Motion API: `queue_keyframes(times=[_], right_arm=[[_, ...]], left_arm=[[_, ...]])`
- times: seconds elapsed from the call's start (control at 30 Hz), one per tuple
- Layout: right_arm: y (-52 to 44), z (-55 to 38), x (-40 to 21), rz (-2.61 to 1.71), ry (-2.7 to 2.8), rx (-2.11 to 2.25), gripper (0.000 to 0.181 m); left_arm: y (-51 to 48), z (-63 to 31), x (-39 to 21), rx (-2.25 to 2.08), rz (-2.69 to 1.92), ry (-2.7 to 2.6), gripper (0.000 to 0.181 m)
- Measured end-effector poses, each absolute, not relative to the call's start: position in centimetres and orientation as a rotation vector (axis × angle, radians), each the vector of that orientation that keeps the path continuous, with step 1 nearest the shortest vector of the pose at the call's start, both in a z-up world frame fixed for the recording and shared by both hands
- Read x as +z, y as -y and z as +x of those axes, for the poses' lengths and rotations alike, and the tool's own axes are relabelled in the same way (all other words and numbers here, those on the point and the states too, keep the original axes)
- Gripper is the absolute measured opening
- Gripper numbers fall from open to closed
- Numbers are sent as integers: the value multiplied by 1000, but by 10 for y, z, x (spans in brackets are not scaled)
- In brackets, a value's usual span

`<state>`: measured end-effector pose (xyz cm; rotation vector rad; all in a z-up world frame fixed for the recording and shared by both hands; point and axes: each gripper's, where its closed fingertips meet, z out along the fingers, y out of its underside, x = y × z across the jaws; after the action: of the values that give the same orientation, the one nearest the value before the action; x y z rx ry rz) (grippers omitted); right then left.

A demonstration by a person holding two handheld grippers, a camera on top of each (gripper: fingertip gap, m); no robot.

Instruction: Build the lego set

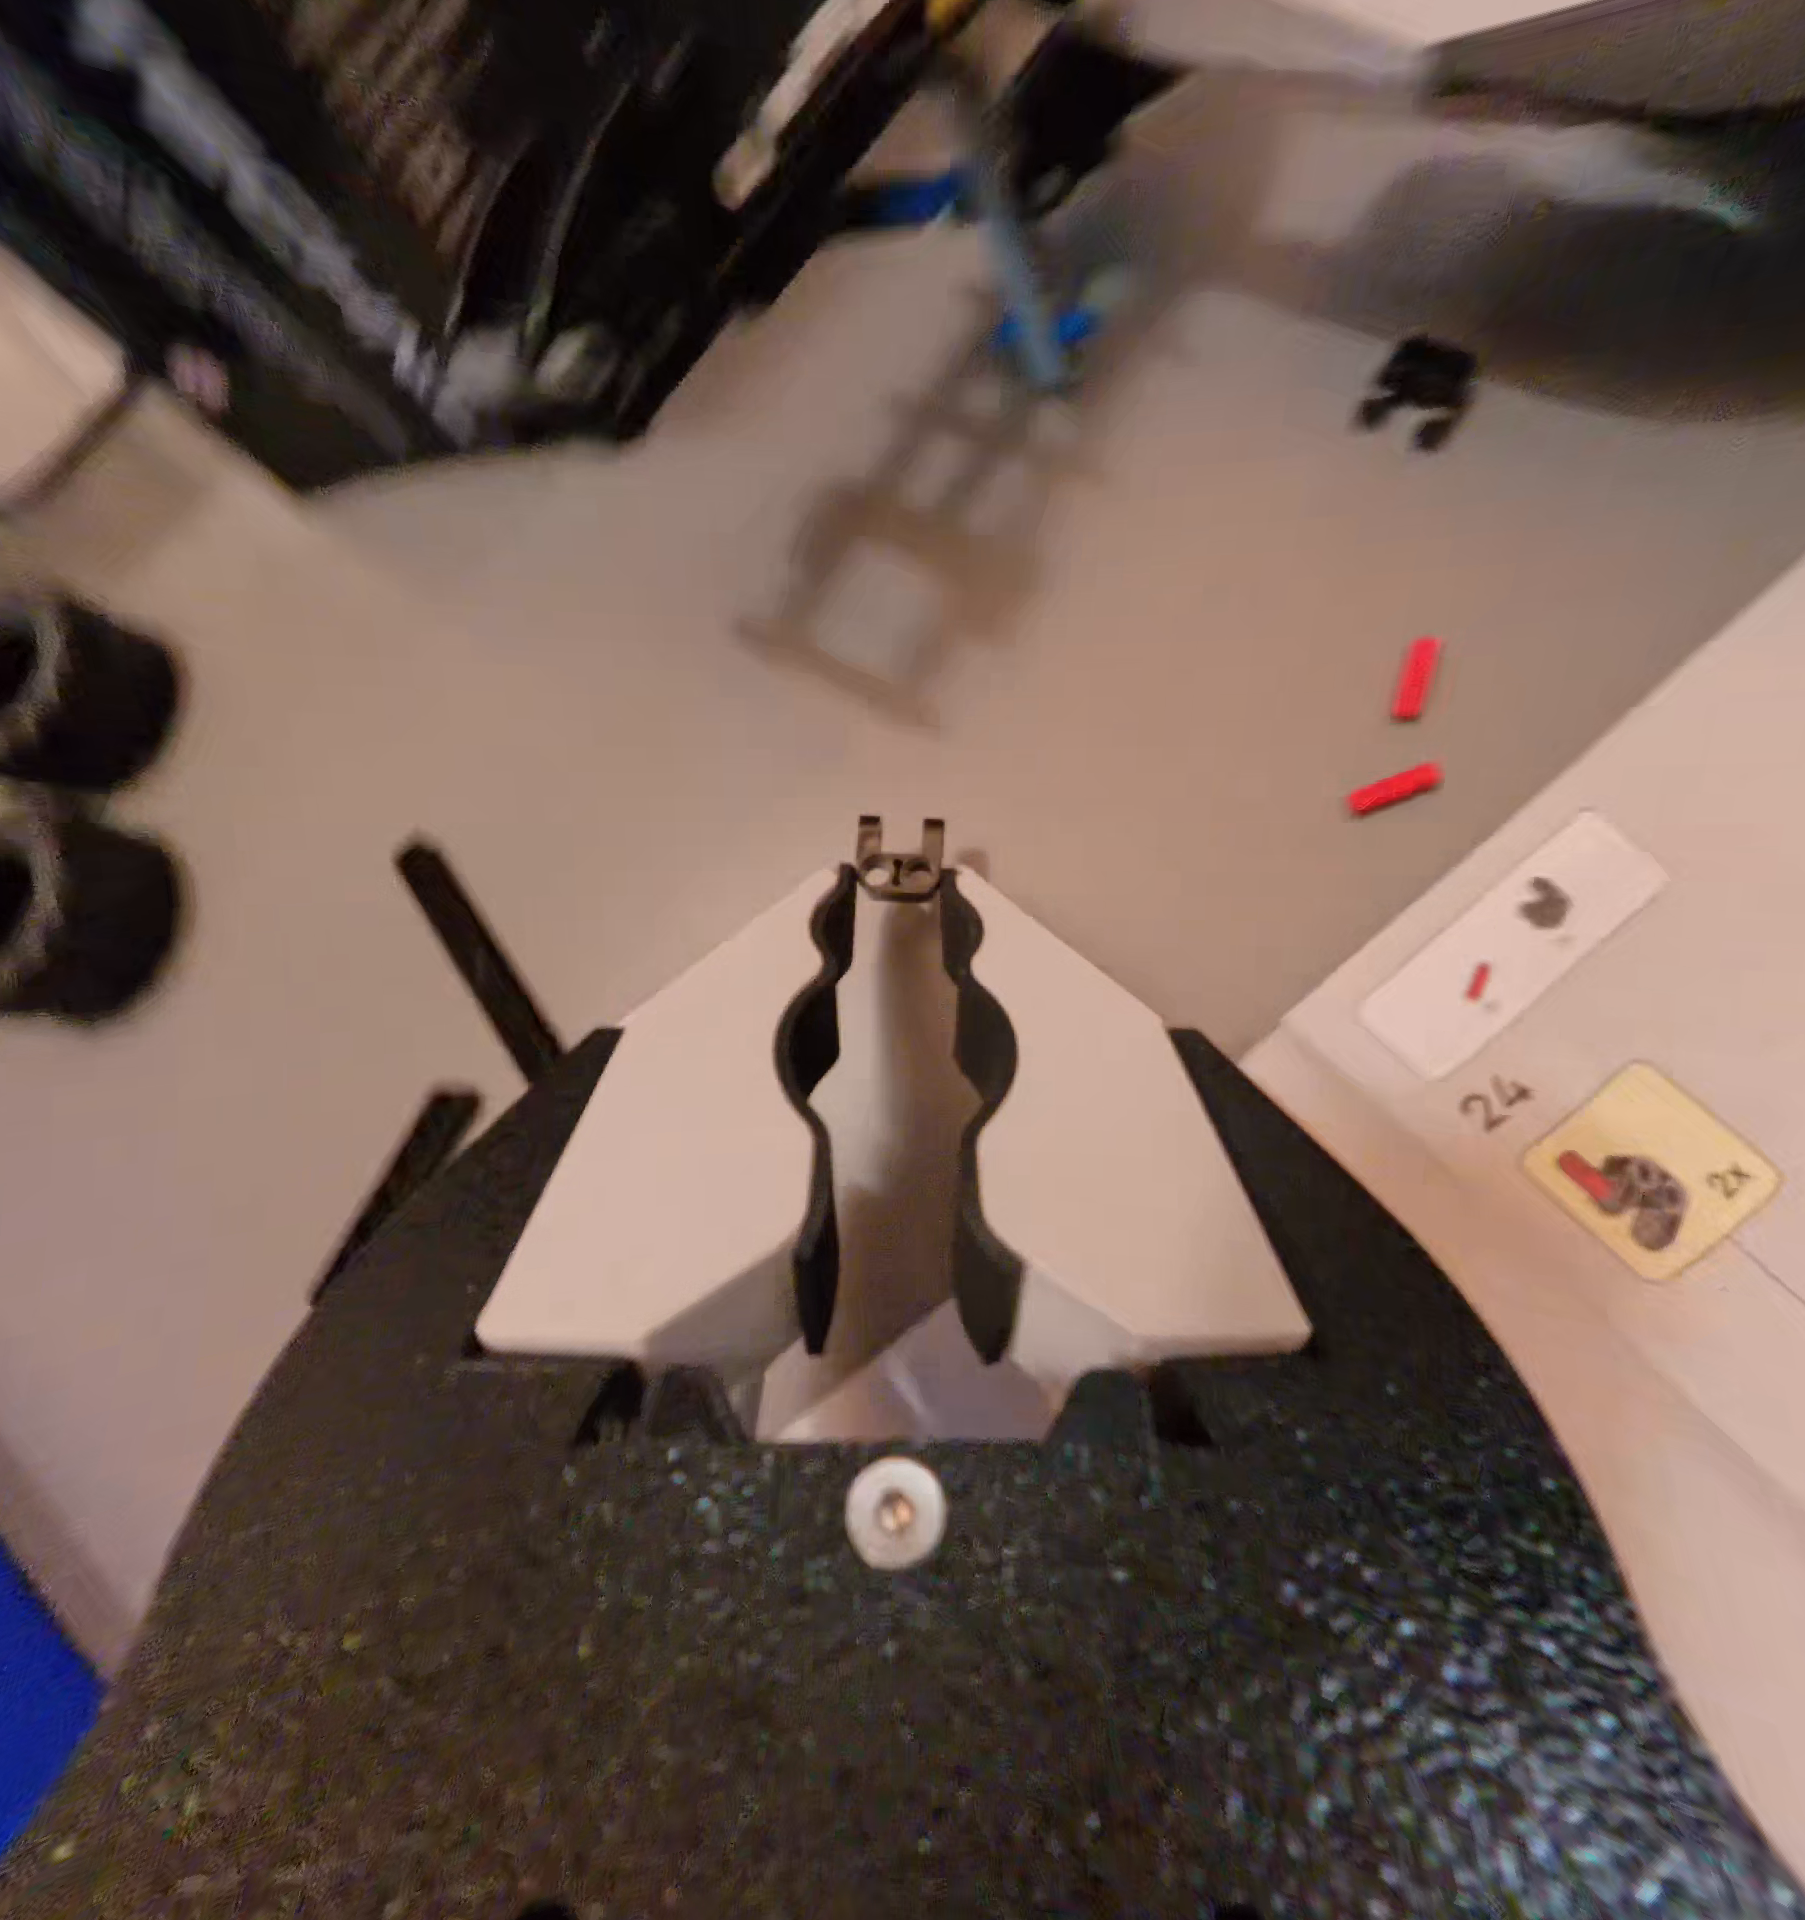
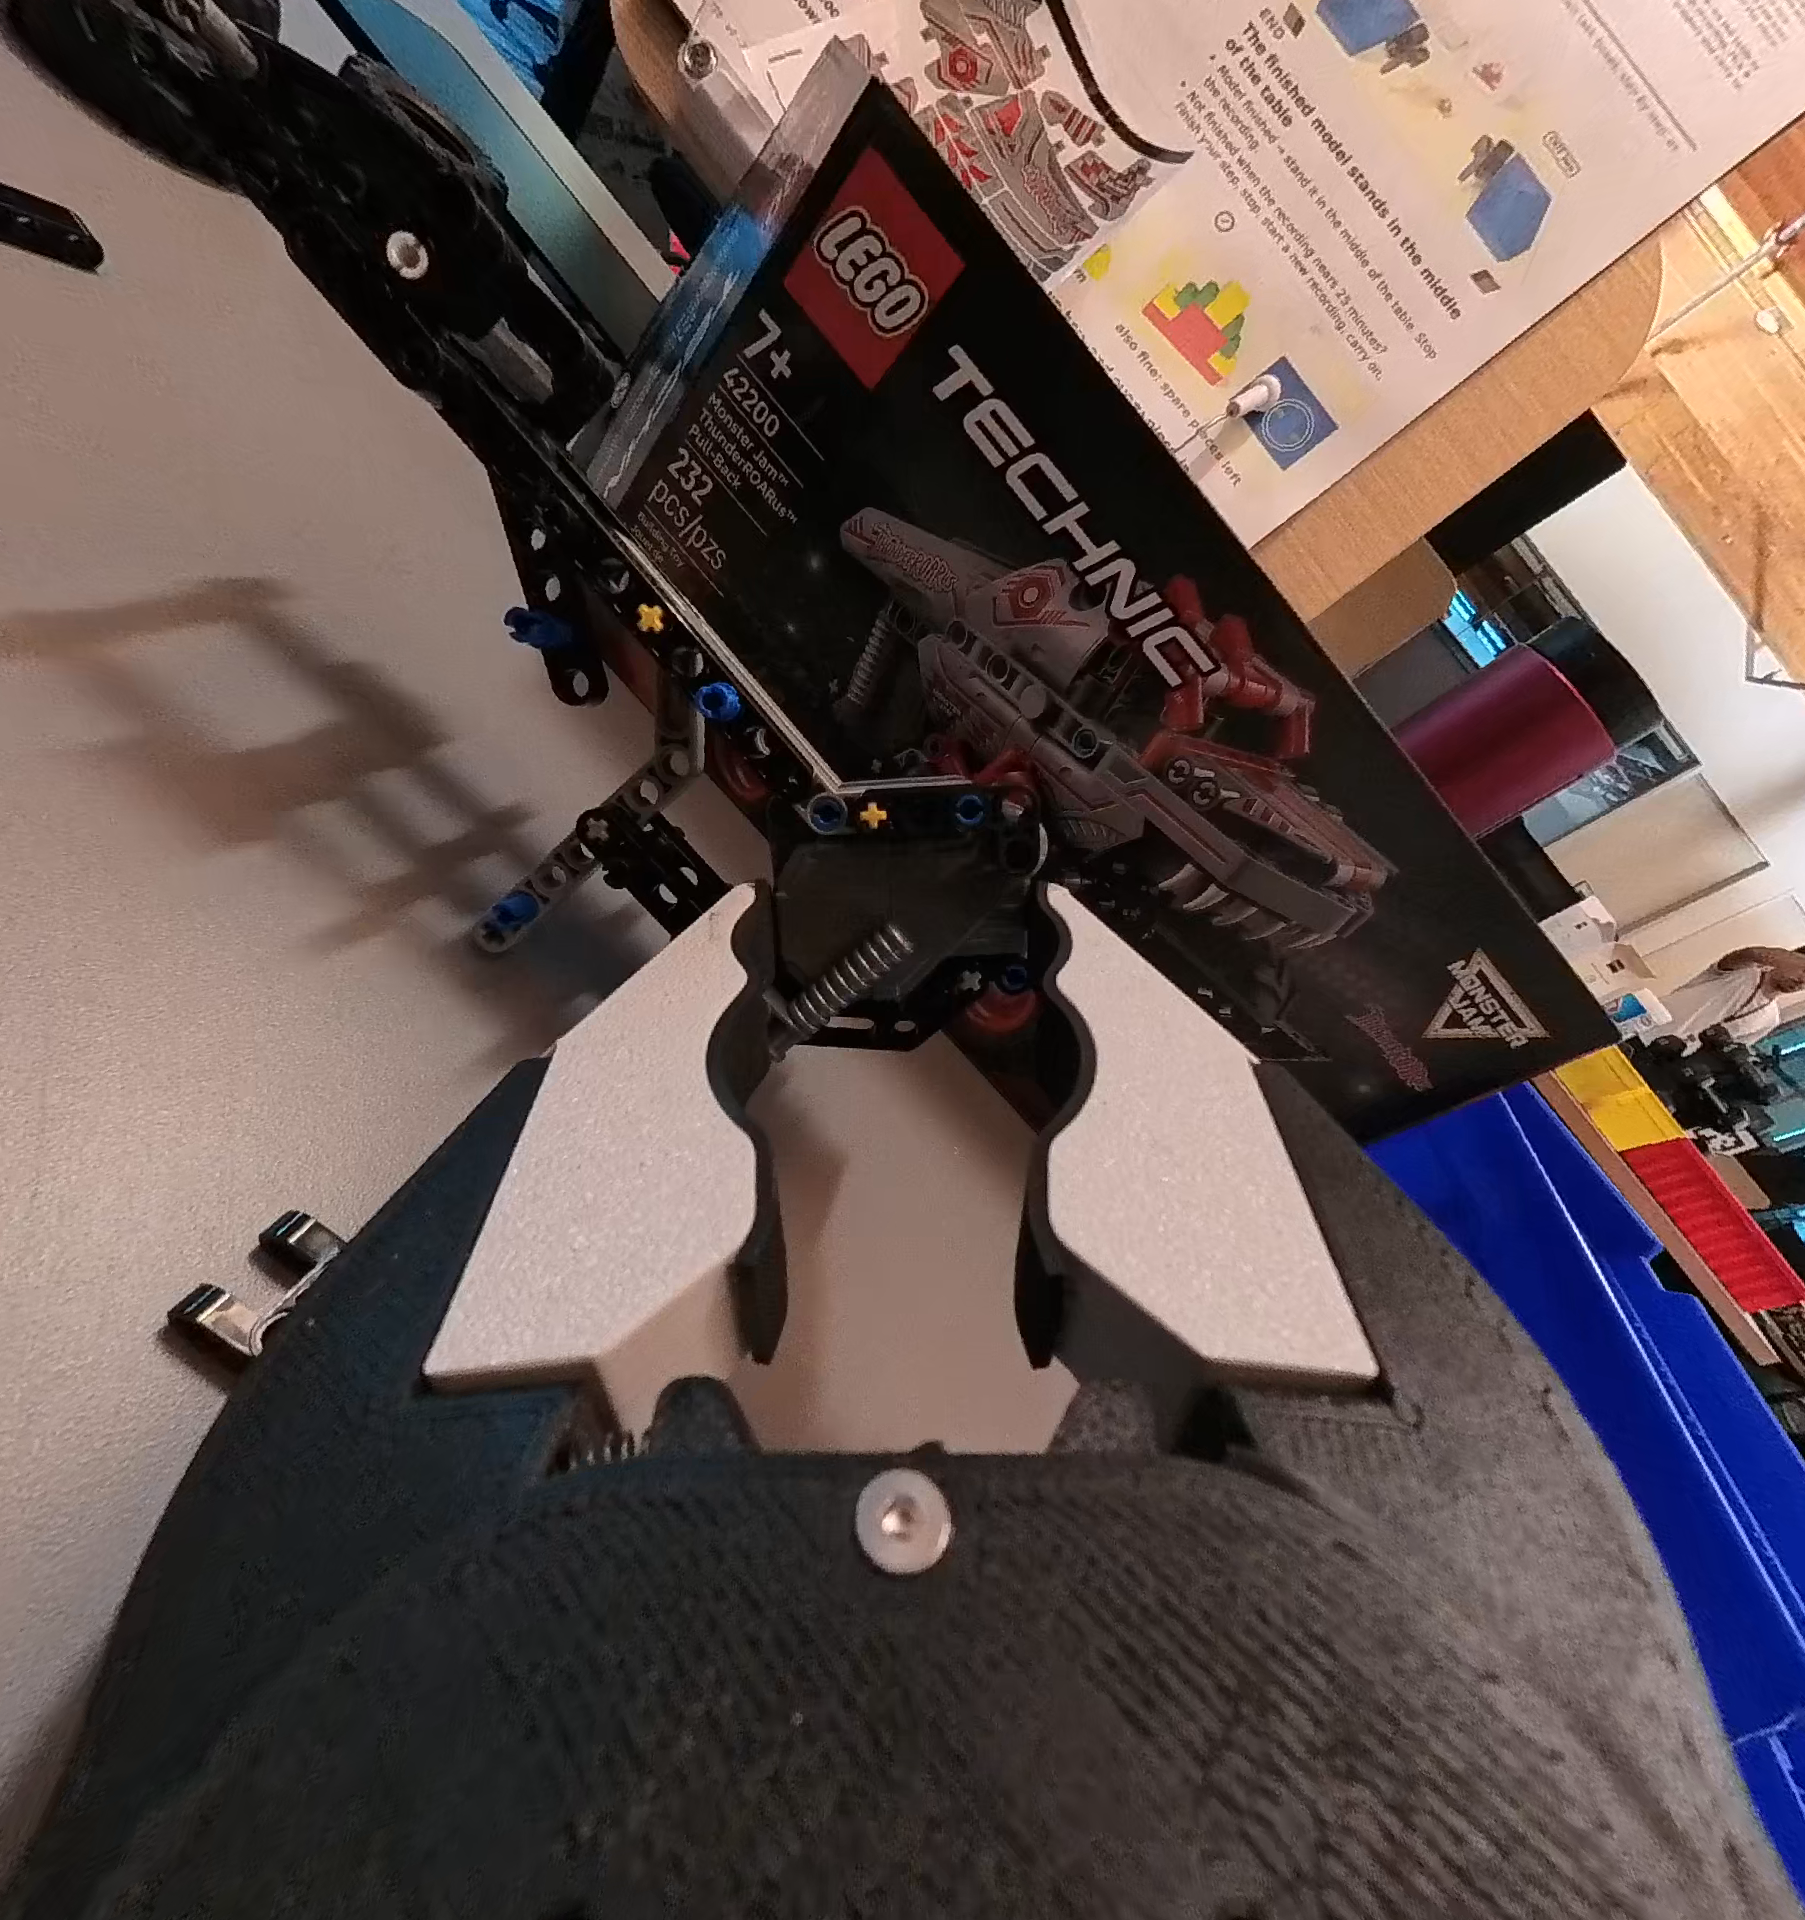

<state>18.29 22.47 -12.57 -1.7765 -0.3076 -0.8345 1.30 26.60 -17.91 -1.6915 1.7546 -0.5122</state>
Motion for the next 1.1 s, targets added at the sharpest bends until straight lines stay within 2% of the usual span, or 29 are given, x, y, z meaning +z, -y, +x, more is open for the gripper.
queue_keyframes(times=[0.1, 0.23, 0.47, 0.63, 0.7, 0.83, 1.1], right_arm=[[-225, 183, -126, -1777, 307, -834, 46], [-225, 183, -126, -1776, 309, -837, 46], [-224, 183, -125, -1773, 311, -839, 46], [-224, 182, -125, -1769, 315, -844, 46], [-224, 182, -125, -1768, 316, -845, 46], [-224, 182, -125, -1769, 316, -844, 46], [-224, 182, -125, -1770, 315, -843, 46]], left_arm=[[-272, -2, -190, -632, -1870, -1685, 17], [-262, -6, -187, -688, -1797, -1803, 29], [-286, 3, -137, -549, -1211, -2071, 31], [-281, 4, -147, -507, -756, -2403, 31], [-283, 3, -159, -468, -745, -2510, 32], [-274, -6, -180, -553, -791, -2650, 20], [-254, -25, -186, -607, -937, -2640, 12]])
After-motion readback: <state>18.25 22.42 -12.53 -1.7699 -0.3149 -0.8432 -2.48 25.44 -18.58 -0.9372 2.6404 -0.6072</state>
